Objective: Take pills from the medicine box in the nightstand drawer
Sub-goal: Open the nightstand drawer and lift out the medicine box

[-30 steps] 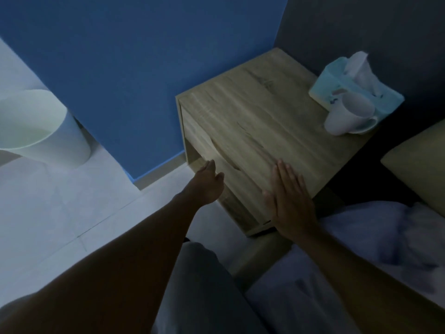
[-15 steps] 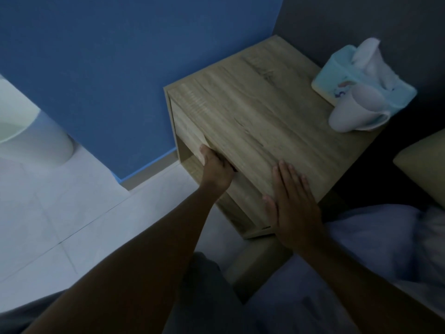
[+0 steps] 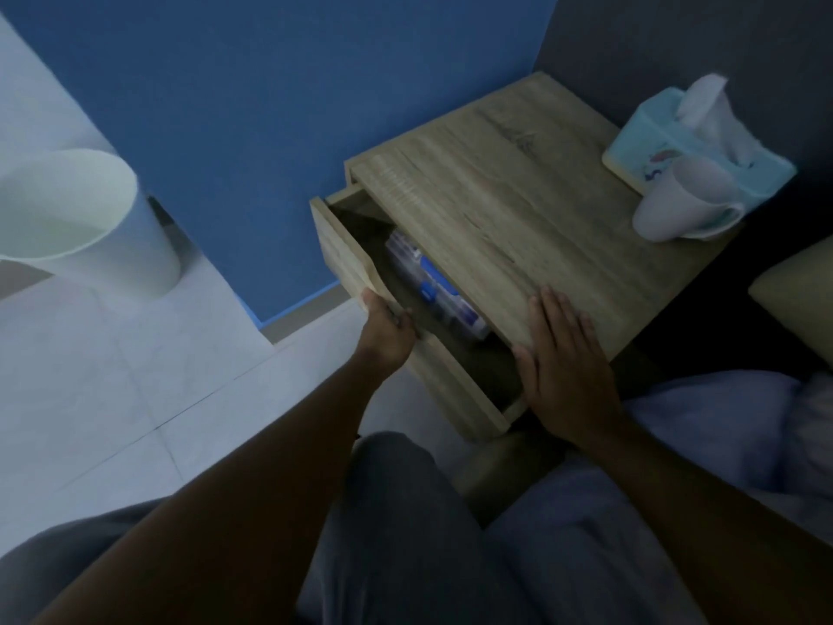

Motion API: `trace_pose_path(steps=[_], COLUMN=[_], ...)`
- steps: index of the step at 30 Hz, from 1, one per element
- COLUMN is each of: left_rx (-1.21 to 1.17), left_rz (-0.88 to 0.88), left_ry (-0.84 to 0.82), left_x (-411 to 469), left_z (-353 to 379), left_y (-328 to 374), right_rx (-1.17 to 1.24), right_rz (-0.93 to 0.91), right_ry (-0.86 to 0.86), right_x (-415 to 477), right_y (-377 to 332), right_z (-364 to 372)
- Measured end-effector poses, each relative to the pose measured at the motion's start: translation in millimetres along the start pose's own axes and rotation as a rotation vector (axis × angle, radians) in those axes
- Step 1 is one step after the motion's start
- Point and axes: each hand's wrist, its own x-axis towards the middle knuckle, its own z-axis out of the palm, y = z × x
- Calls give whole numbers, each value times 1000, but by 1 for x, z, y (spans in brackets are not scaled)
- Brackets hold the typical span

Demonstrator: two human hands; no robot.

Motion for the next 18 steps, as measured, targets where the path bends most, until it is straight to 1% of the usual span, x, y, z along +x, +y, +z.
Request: trace_pose_path(steps=[3,8,13,18], left_rx=[0,-24,18,28], left_rz=[-20,-47,-39,-31], left_ry=[-9,4,34,24], left_x=[-10,-27,-40,-49], left_z=[-13,-33,-48,-59], left_y=[-5,-18,-32,-40], right_rx=[5,-1,-1,2], right_rz=[-5,-6,-8,-5], right_ry=[-26,-13,-20,-49], right_x=[1,0,-1,0], right_y=[0,-5,-7,-7], right_z=[-2,-9,-12,-10])
